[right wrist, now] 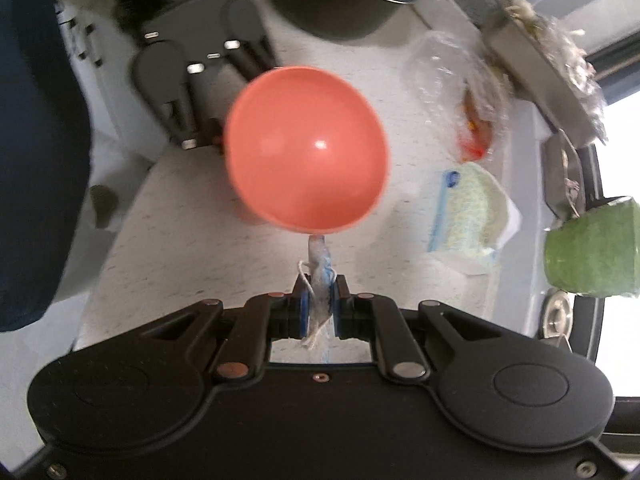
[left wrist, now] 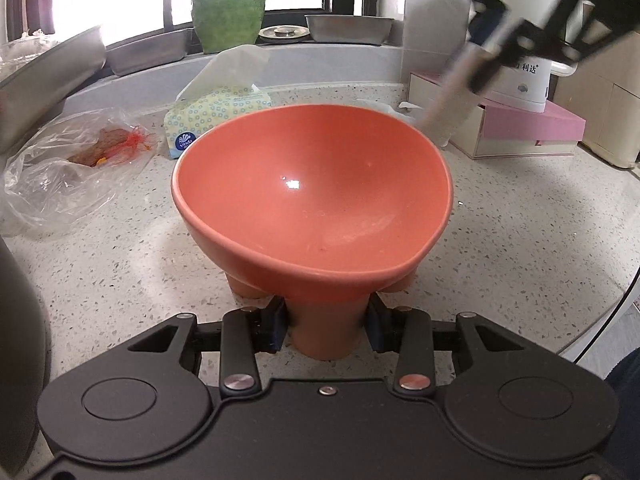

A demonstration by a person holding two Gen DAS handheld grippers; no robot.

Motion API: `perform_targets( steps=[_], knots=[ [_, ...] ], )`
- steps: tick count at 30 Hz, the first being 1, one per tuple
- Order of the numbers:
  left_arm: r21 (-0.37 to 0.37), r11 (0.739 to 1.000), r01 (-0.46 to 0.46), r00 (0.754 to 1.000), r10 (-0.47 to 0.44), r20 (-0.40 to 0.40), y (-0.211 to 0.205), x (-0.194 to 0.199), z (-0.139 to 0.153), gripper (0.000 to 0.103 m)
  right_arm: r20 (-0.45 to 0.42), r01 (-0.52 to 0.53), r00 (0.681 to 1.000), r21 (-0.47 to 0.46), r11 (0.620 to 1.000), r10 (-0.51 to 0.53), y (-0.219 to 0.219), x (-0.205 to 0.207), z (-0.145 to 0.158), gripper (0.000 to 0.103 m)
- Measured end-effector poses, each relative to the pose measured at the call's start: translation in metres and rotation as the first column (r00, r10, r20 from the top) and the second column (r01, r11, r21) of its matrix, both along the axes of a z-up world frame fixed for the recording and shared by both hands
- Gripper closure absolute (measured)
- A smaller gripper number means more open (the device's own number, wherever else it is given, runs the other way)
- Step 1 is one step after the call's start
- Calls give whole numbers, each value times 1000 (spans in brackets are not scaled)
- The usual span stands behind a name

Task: Clean bowl
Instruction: 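Sweep the sponge across the bowl's interior with the right gripper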

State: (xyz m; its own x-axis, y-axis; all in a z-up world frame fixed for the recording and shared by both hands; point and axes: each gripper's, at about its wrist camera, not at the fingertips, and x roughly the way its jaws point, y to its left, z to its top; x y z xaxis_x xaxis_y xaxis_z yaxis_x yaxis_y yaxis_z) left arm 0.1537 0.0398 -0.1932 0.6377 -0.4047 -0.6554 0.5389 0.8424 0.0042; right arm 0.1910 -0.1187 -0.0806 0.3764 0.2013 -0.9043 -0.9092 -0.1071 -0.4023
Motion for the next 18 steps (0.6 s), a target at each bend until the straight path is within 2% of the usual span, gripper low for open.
perform_targets(
  steps=[10,15,18],
  knots=[
    [4,1000,-1,1000,1,-5,-1,0,1,65,-18,-167,986,19,986,168,26,-60,25,90],
    [2,1000,-4,1000,4,-4,-2,0,1,65,4,-222,975,83,972,222,43,-72,42,91],
    [3,1000,-5,1000,5,-4,-2,-1,1,65,34,-247,969,101,964,245,55,-69,42,91]
  ],
)
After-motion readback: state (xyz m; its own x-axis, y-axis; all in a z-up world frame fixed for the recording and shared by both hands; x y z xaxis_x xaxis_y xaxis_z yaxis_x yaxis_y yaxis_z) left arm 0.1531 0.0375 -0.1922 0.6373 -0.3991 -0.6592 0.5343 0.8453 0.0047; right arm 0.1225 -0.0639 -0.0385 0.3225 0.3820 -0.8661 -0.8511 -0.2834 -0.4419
